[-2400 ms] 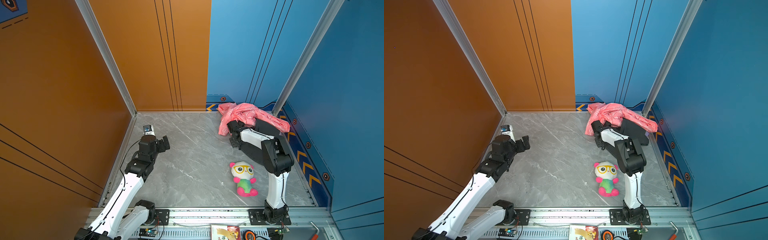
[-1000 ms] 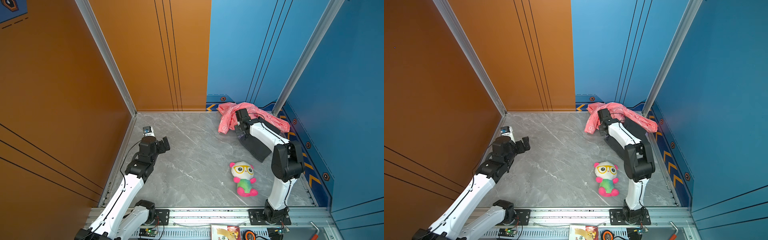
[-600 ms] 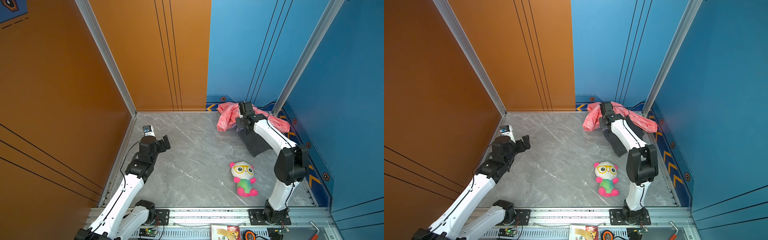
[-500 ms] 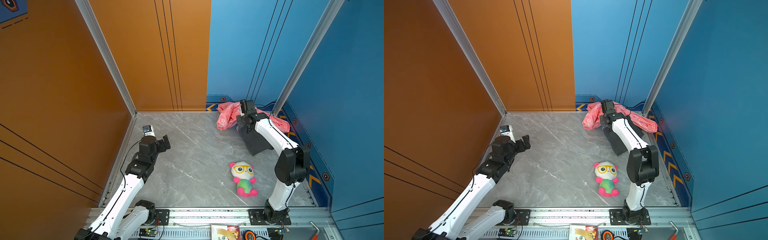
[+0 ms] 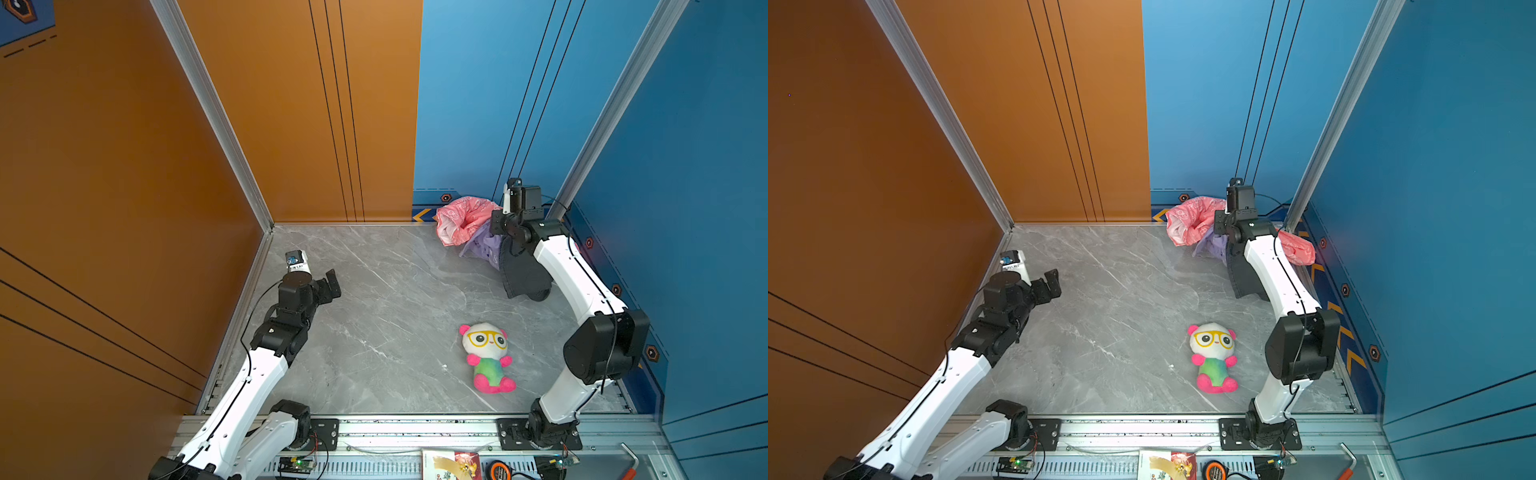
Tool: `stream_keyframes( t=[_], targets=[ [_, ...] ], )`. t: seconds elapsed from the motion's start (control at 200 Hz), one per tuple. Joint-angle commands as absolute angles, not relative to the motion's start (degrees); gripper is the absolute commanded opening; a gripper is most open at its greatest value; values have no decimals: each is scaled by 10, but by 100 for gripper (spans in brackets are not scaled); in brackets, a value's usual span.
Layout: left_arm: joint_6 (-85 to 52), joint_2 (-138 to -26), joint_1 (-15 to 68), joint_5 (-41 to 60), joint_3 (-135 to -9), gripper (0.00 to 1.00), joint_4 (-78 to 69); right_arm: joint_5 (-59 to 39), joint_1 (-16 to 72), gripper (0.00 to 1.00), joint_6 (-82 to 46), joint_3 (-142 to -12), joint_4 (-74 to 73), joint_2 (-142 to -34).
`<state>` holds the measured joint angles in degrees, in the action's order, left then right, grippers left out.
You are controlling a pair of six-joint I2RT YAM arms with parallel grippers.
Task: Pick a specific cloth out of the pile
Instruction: 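Lift the dark grey garment with the right gripper, uncovering the lavender shirt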
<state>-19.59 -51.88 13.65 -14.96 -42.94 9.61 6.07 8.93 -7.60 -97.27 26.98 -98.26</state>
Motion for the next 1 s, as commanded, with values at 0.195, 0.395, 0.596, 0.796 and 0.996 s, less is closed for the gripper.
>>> stream_keyframes(
  t=[0.195, 0.395, 0.596, 0.796, 0.996],
  targets=[
    [-201, -521, 143, -153, -418, 98, 82, -7, 72, 0, -134, -1060, 137, -943],
    [-200, -522, 143, -153, -416, 98, 81, -76, 49, 0, -181, -1090, 95, -947],
    [-201, -526, 144, -152, -414, 98, 77, -41, 22, 0, -193, -1060, 144, -942],
    [-204, -526, 144, -151, -411, 98, 76, 90, -33, 23, -237, -1033, 311, -955],
    [-206, -531, 145, -148, -411, 98, 73, 98, -82, 52, -296, -970, 345, -937]
  ],
)
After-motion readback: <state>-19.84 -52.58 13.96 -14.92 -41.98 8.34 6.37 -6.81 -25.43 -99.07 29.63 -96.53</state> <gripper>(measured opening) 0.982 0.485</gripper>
